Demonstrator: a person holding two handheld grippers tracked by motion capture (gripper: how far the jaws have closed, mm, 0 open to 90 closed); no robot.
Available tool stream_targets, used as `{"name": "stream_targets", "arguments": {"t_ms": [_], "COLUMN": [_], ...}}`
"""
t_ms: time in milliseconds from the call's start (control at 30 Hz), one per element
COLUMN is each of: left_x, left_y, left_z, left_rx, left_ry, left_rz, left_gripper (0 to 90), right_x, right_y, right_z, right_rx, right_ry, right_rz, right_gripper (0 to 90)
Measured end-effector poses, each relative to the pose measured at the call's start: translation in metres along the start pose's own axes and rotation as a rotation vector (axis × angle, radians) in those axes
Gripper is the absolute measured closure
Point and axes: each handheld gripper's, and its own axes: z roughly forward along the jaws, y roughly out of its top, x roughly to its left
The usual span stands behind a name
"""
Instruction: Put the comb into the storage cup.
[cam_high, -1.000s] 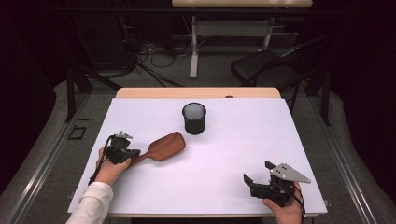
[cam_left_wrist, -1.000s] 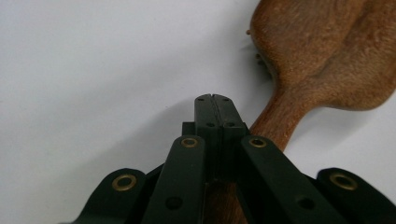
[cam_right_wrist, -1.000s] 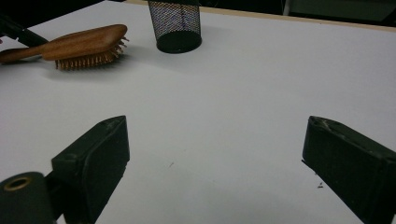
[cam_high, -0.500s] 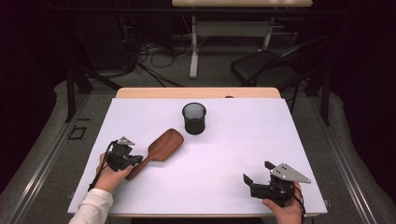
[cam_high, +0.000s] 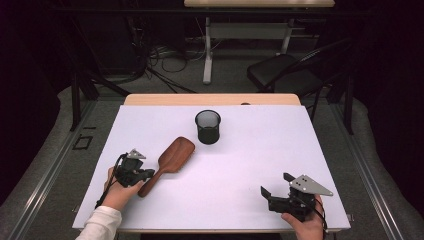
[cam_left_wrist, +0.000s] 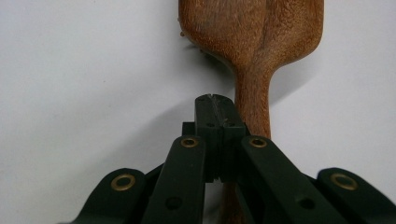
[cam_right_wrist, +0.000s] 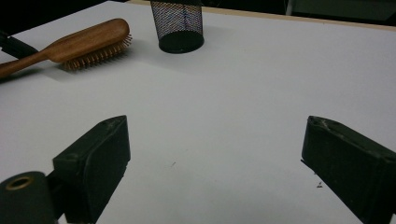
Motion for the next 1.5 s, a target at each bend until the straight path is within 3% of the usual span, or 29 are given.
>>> {"name": "stream_targets", "arguments": {"t_ms": [633,867,1500], "left_x": [-0.004,-0.003,0.002], "left_y": [0.001,0.0,0.001], "left_z": [-0.001,-0.002,-0.014], "left_rx": [0.003,-0.002,-0.059], "left_ry": [-0.005,0.013,0.021], "left_rz": [0.015,0.016,0.002], "left_gripper": [90.0,89.9,83.1], "right_x": [-0.001,-0.001,-0.001], "right_y": [0.0,0.0,0.0], "right_z": [0.0,0.0,-0.001], "right_rx": [0.002,-0.001,0.0], "right_ry": [-0.003,-0.003,-0.005], "right_rz": [0.005,0.003,-0.003], "right_gripper": [7.6,7.7,8.2]}}
